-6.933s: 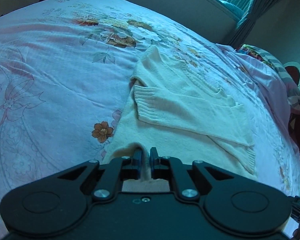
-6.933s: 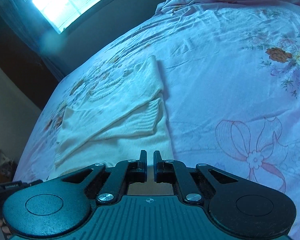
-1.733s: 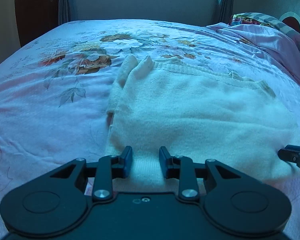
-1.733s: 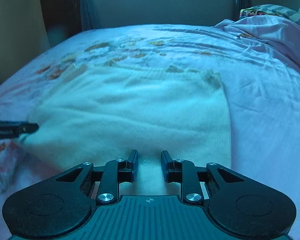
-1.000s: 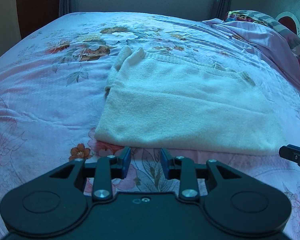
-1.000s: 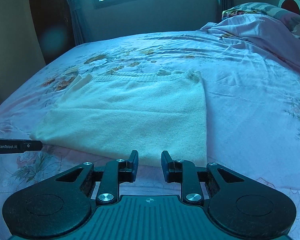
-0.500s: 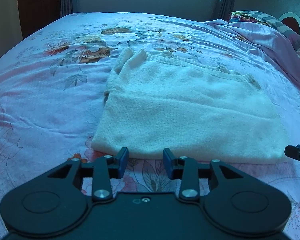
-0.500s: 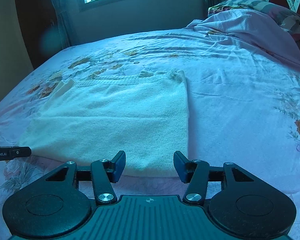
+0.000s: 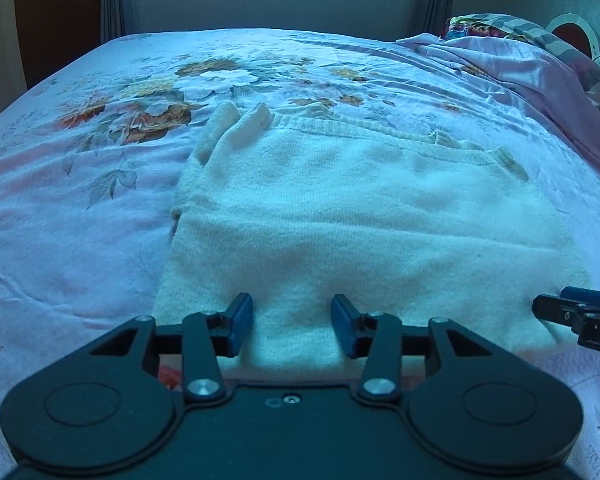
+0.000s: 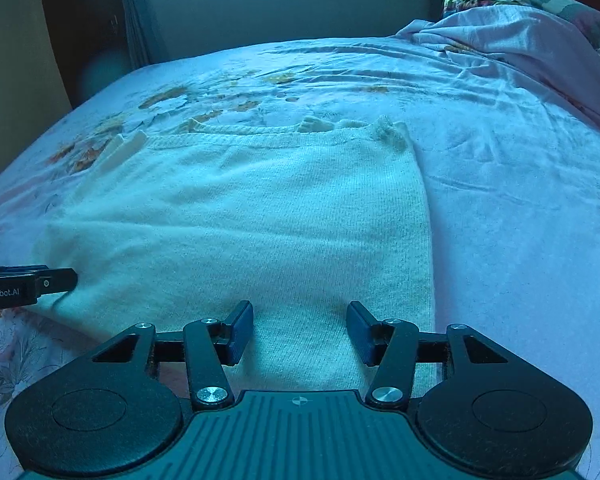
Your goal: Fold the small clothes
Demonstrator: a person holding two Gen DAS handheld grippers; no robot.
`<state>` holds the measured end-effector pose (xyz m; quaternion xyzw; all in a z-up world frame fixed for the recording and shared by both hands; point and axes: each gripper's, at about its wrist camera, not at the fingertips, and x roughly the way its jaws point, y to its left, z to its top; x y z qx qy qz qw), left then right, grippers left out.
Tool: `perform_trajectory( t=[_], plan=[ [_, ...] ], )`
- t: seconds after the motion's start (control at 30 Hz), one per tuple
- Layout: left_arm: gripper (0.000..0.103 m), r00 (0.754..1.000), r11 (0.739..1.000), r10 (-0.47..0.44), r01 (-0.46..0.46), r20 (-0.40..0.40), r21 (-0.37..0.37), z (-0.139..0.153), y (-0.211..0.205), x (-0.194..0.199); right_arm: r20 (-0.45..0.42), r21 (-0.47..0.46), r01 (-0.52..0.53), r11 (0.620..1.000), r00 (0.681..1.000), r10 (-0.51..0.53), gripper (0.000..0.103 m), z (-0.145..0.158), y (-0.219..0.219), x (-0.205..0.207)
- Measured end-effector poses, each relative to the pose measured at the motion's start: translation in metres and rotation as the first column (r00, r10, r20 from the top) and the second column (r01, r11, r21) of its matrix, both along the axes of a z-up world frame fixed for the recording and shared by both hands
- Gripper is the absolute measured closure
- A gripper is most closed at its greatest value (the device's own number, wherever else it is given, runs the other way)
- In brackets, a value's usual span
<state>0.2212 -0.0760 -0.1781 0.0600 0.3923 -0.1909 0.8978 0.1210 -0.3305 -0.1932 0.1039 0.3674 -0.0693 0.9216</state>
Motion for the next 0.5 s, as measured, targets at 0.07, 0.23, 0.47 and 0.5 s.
perform_trajectory(
  t=[0.07,0.23,0.47,0.5],
  plan=[
    [0.064,1.000,1.000,0.011,-0.010,0.026,-0.030,0.008,0.004,0.002,0.031,-0.037,-0.019,0.999,0.999,0.020,0.050,0.006,0.000,-0.001],
    [0.064,0.999,0.998,-0.024,0.026,0.024,-0.058,0.016,-0.014,0.035,0.078,-0.051,-0.028,0.998,0.996,0.032,0.050,0.020,-0.009,0.032],
    [0.064,1.000,0.999,0.003,-0.003,-0.015,-0.050,0.000,-0.047,0.109,0.058,-0.096,0.004,0.995,0.998,0.002,0.050,0.010,-0.043,0.107],
    [0.064,1.000,0.998,0.015,-0.015,-0.015,-0.055,-0.002,-0.049,0.119,0.056,-0.101,0.012,0.995,0.998,-0.006,0.050,0.009,-0.048,0.114]
  ],
)
